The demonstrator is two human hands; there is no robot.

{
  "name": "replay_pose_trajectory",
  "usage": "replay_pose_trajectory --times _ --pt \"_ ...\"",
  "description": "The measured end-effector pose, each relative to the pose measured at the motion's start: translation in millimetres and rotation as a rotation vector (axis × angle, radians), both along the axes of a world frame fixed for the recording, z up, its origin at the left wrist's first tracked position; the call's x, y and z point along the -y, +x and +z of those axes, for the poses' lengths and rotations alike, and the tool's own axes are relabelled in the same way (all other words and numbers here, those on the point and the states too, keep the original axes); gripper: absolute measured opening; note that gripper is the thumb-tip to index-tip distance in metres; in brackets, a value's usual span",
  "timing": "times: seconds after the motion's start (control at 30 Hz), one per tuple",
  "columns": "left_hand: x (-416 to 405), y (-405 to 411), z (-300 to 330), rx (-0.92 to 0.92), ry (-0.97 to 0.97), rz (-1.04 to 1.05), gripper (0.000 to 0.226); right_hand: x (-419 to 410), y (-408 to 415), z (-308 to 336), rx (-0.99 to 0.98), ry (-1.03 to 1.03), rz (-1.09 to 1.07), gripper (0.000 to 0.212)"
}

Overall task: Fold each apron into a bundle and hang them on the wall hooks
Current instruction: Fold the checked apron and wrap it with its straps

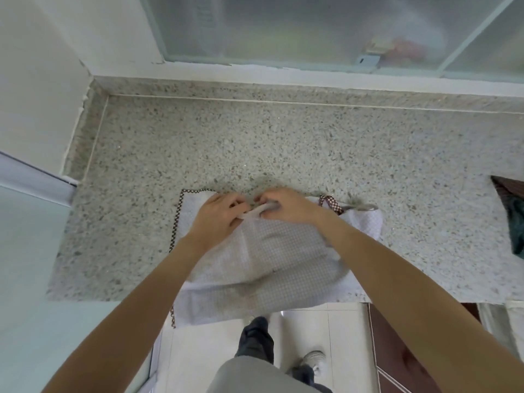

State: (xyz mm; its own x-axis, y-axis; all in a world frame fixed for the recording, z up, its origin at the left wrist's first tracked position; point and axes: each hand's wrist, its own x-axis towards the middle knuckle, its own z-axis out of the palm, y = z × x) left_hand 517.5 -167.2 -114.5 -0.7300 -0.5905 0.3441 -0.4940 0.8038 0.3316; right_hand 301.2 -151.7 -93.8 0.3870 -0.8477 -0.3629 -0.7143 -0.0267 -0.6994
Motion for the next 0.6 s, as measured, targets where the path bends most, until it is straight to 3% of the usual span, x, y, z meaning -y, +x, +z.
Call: replay_pose_trajectory --times 0.1,0.27,0.37,0.47,0.6 --pt "4.7 19.1 7.2 0.054 0.042 0.06 0.016 1.1 -13.0 12.4 -0.033 0.046 0.026 0.01" --pt "4.2 28.4 23.4 0.226 0.23 0.195 0.019 -13.0 -40.9 41.8 -0.106 0.011 0.012 0.018" --pt "0.3 22.3 36.2 0.356 0.302 0.251 0.04 -14.2 -31.5 58.5 -0.066 0.096 -0.032 0.031" --pt "-14.9 16.4 52.5 0.19 0.179 0.123 0.056 -8.1 -5.8 59.0 -0.202 -0.008 0.144 0.043" --pt "-32.5 17.5 74.1 -0.045 0.1 -0.012 0.027 -14.4 26.1 61.0 -0.12 0.103 0.236 0.052"
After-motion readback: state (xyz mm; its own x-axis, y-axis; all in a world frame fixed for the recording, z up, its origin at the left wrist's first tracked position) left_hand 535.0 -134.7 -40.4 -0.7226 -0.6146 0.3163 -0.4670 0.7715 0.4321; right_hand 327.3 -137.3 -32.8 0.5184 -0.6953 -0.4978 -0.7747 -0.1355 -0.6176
